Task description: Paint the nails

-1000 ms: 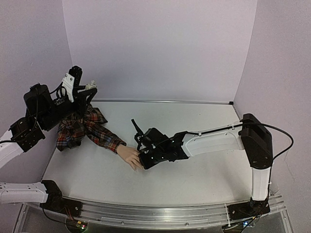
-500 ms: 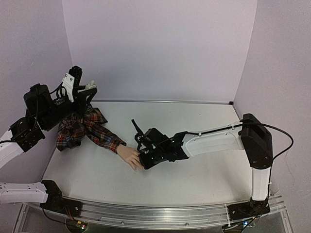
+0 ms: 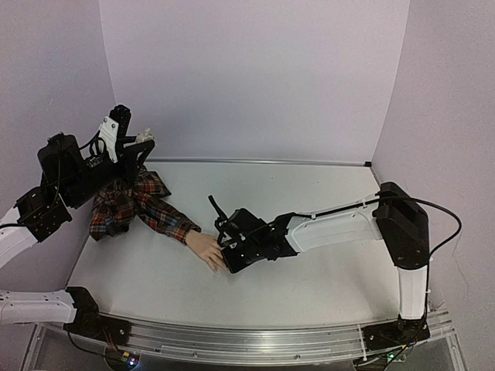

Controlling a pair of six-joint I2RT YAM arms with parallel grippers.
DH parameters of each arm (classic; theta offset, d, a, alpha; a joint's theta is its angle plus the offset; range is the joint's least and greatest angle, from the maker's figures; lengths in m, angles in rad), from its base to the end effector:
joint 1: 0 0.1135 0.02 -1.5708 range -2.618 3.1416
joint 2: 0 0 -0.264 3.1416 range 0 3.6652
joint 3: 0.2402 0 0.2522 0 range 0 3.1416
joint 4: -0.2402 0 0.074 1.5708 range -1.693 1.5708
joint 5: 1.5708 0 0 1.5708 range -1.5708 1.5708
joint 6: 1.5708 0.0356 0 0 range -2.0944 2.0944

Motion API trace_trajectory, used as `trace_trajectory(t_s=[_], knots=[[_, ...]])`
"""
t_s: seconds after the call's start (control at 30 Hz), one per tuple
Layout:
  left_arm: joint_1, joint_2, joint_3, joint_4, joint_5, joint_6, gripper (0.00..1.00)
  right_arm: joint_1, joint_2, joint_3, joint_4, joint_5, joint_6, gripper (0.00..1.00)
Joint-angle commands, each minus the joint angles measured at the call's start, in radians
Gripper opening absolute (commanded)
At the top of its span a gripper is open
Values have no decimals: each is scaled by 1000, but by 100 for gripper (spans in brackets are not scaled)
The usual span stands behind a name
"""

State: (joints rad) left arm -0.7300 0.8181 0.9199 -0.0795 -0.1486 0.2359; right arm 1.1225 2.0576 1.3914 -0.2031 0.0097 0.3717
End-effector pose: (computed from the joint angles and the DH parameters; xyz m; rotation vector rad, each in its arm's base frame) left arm 0.1423 -0.1203 0.3932 0.6156 1.4282 -0.2759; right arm 0.1927 0.3999 0.1589 -0.9307 2.3741 0.6249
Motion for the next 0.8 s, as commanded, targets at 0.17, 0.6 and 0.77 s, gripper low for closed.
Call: trace_trajectory(t_s=[0.17, 0.6, 0.77], knots=[[1, -18, 41, 0, 10, 2, 0, 2, 5, 1, 5, 18, 5, 0], [3, -19, 43, 0, 10, -1, 0, 21, -57, -35, 3, 27, 10, 0], [3, -17, 42, 0, 11, -2, 0, 23, -117, -55, 0, 43, 15, 0]])
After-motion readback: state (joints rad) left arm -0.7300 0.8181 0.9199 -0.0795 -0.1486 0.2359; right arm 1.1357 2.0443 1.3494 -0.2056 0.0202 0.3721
